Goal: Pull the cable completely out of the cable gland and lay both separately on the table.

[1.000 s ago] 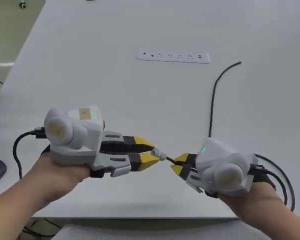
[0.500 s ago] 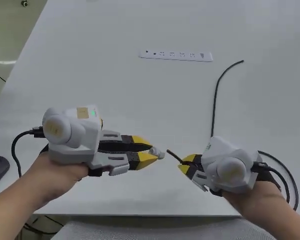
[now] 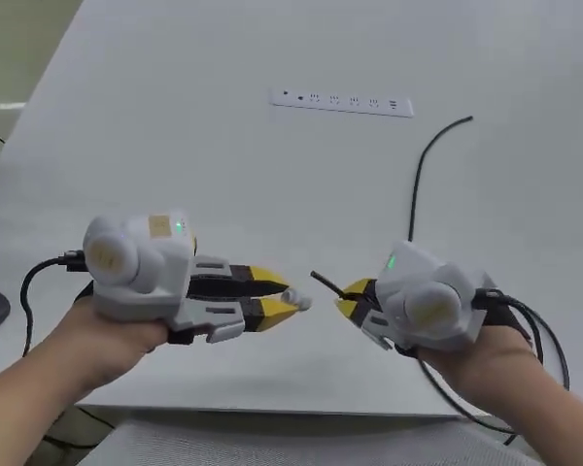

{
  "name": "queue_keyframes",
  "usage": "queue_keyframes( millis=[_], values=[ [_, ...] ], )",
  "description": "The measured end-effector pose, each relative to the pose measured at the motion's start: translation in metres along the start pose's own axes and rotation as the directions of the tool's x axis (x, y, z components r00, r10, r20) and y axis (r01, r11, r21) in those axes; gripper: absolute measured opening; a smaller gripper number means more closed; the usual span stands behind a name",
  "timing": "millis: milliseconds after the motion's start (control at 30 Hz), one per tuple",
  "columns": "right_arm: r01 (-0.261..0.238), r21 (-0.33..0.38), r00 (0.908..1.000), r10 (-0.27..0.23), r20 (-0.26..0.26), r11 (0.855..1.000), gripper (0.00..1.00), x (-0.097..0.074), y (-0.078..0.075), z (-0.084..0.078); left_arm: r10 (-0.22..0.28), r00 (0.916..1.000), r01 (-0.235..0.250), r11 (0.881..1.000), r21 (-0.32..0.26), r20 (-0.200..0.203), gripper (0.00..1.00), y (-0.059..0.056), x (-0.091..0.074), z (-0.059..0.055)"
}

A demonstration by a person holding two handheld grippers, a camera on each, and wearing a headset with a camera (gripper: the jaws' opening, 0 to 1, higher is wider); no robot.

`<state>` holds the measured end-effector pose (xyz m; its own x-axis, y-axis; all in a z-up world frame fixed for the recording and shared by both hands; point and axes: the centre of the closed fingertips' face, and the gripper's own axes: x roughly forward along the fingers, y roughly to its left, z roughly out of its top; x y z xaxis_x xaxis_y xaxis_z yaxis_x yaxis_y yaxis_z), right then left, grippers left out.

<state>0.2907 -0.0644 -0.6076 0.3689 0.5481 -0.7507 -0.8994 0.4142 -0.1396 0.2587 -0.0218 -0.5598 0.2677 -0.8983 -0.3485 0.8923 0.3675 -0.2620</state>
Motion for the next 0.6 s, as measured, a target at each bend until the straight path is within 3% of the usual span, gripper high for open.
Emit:
queue_keyframes(
  millis=[233, 333, 467, 567, 600],
  values=[
    [-0.049, -0.014, 0.9988, 0.049, 0.0, 0.999, 0.0, 0.017, -0.007, 0.03, 0.025, 0.9994, -0.025, 0.999, 0.02, 0.024, 0.15, 0.008, -0.001, -0.016],
    [-0.08, -0.027, 0.9968, 0.08, -0.009, 0.996, 0.0, 0.033, -0.005, 0.04, 0.045, 0.9985, -0.046, 0.999, 0.025, 0.031, 0.15, 0.015, 0.0, -0.028],
    [-0.123, -0.061, 0.9918, 0.121, -0.042, 0.99, 0.0, 0.057, 0.0, 0.044, 0.082, 0.9958, -0.082, 0.997, -0.015, 0.041, 0.15, 0.029, -0.001, -0.047],
    [-0.169, -0.068, 0.9845, 0.165, -0.059, 0.983, 0.0, 0.076, 0.008, 0.045, 0.107, 0.9935, -0.104, 0.993, -0.052, 0.041, 0.16, 0.038, -0.002, -0.06],
    [-0.201, -0.068, 0.9782, 0.197, -0.066, 0.977, 0.0, 0.083, 0.014, 0.045, 0.112, 0.9926, -0.109, 0.992, -0.063, 0.046, 0.16, 0.042, -0.002, -0.065]
  ],
)
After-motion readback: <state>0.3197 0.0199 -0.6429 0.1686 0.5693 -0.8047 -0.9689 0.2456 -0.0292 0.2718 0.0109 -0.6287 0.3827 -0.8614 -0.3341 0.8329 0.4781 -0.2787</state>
